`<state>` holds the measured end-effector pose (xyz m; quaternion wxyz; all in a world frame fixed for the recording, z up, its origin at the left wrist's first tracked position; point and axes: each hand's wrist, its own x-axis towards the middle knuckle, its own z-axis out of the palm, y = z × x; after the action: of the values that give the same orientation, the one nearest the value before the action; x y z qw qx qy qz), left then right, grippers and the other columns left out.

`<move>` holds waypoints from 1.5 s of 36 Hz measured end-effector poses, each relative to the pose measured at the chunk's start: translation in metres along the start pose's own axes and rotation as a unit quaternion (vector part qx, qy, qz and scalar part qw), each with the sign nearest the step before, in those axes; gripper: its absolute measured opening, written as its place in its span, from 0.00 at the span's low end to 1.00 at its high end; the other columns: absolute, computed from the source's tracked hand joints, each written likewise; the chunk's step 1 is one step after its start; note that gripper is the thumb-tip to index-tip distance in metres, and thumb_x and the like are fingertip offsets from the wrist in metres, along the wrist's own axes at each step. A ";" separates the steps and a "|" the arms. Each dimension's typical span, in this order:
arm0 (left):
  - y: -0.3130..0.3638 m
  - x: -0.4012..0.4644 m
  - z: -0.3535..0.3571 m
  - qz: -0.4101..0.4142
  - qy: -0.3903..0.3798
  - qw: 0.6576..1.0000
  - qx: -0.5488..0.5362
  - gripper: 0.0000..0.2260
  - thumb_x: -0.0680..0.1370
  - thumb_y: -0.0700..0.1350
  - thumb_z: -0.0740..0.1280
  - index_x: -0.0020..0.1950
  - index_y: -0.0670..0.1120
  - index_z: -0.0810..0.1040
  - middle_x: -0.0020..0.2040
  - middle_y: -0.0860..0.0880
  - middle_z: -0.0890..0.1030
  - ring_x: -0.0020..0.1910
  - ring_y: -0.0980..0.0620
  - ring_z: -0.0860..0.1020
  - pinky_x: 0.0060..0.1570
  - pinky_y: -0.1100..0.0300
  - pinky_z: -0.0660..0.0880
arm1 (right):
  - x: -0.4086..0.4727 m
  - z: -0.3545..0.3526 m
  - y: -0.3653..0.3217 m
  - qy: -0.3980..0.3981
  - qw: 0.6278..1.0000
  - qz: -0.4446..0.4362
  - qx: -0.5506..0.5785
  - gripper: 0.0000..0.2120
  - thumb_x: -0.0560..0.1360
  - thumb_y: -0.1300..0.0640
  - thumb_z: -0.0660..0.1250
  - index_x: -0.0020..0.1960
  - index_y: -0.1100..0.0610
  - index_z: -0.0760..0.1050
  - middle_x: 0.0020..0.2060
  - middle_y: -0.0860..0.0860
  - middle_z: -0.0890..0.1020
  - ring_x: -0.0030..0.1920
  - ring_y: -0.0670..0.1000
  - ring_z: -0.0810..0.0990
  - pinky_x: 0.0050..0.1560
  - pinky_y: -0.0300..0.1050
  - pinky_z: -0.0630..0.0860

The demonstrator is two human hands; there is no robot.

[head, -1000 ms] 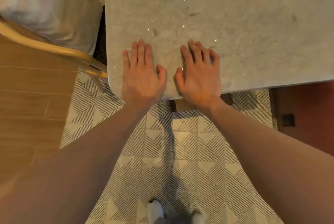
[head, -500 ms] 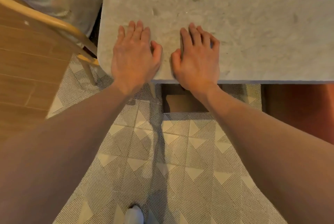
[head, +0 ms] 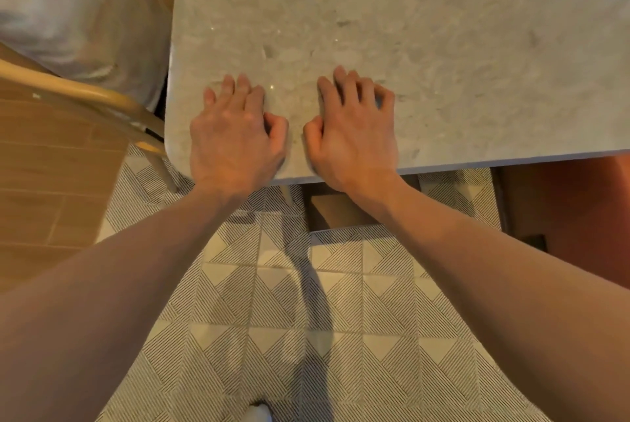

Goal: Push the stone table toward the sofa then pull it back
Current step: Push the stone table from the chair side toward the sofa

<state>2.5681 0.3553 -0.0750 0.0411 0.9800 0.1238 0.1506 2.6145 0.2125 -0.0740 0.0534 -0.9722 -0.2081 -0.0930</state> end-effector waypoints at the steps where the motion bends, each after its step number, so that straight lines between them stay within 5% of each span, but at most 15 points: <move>1: -0.001 0.001 0.001 0.002 0.004 1.000 -0.003 0.23 0.79 0.51 0.53 0.62 0.40 0.80 0.70 0.42 0.77 0.72 0.41 0.72 0.63 0.42 0.73 | 0.001 0.000 -0.001 0.002 1.000 0.001 0.002 0.28 0.77 0.47 0.52 0.72 0.57 0.69 0.75 0.57 0.70 0.72 0.58 0.68 0.70 0.58 0.62; 21: -0.023 0.032 0.010 0.050 0.049 0.997 -0.042 0.19 0.77 0.48 0.57 0.57 0.39 0.82 0.64 0.41 0.82 0.68 0.40 0.76 0.59 0.42 0.76 | 0.028 0.007 -0.015 0.015 1.000 0.026 0.009 0.28 0.77 0.48 0.51 0.72 0.58 0.69 0.74 0.57 0.69 0.73 0.58 0.67 0.72 0.58 0.60; 25: -0.025 0.039 0.009 0.044 0.038 0.998 -0.028 0.17 0.77 0.49 0.57 0.52 0.40 0.81 0.57 0.42 0.83 0.63 0.40 0.78 0.50 0.45 0.76 | 0.033 0.008 -0.018 0.013 0.999 0.028 0.015 0.27 0.77 0.48 0.51 0.72 0.58 0.69 0.75 0.57 0.69 0.74 0.57 0.66 0.73 0.59 0.60; 35: -0.042 0.062 0.012 0.068 0.052 0.996 -0.017 0.18 0.78 0.49 0.57 0.52 0.40 0.81 0.53 0.43 0.82 0.53 0.40 0.79 0.43 0.46 0.74 | 0.053 0.015 -0.030 0.019 0.999 0.040 0.009 0.27 0.77 0.47 0.50 0.71 0.58 0.70 0.74 0.58 0.70 0.73 0.58 0.67 0.72 0.60 0.61; 48: -0.049 0.068 0.015 0.073 0.056 0.995 -0.034 0.20 0.78 0.51 0.56 0.57 0.41 0.82 0.58 0.43 0.82 0.60 0.41 0.78 0.49 0.45 0.75 | 0.059 0.019 -0.033 0.020 0.999 0.044 0.001 0.27 0.77 0.47 0.51 0.71 0.58 0.70 0.74 0.57 0.70 0.72 0.58 0.68 0.71 0.59 0.62; 54: -0.048 0.068 0.017 0.066 0.061 0.996 -0.029 0.17 0.77 0.51 0.55 0.50 0.42 0.79 0.51 0.42 0.79 0.52 0.39 0.77 0.40 0.46 0.72 | 0.058 0.017 -0.034 0.015 0.999 0.048 -0.007 0.26 0.76 0.47 0.51 0.70 0.57 0.70 0.73 0.56 0.70 0.71 0.57 0.68 0.70 0.57 0.62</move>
<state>2.6254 0.4186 -0.0771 0.0515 0.9734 0.0568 0.2160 2.6550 0.2682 -0.0769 0.0538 -0.9799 -0.1600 -0.1060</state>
